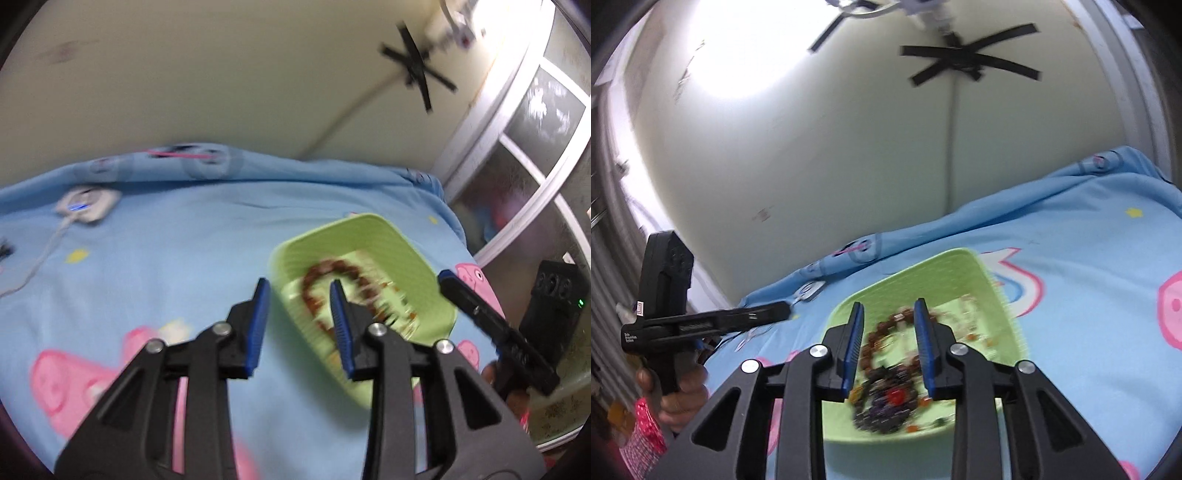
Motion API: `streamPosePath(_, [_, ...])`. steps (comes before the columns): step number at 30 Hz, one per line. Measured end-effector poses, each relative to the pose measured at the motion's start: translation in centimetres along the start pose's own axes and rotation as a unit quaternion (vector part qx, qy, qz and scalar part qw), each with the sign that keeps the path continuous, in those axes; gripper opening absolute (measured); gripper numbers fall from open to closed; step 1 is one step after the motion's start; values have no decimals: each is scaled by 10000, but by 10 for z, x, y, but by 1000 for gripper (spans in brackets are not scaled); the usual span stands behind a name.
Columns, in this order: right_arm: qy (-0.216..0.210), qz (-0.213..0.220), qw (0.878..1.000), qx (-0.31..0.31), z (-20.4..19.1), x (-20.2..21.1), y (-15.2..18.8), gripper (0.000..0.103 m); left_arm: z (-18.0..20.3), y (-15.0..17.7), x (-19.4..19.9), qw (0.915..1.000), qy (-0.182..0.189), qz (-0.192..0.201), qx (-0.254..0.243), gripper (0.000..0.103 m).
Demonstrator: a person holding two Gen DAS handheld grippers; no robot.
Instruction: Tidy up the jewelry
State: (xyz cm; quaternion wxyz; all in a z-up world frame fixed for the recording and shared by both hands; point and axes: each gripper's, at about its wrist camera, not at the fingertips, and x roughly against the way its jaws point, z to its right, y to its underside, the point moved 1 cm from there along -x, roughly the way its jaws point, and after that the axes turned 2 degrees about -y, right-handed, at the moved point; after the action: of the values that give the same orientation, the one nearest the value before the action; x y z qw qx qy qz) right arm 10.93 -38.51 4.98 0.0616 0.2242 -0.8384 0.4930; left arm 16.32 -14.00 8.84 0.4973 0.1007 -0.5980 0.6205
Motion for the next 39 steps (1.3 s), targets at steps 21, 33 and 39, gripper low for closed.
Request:
streamPosePath(21, [-1222, -2758, 9226, 2405, -211, -95, 142, 9, -147, 182, 118, 9867, -1328, 119, 932, 39])
streamPosePath(33, [-930, -2746, 9210, 2604, -236, -128, 155, 9, -147, 196, 100, 9852, -1627, 46, 536, 7])
streamPosePath(39, [-855, -2698, 9124, 2956, -252, -122, 165, 9, -161, 205, 115, 9846, -1571, 124, 754, 7])
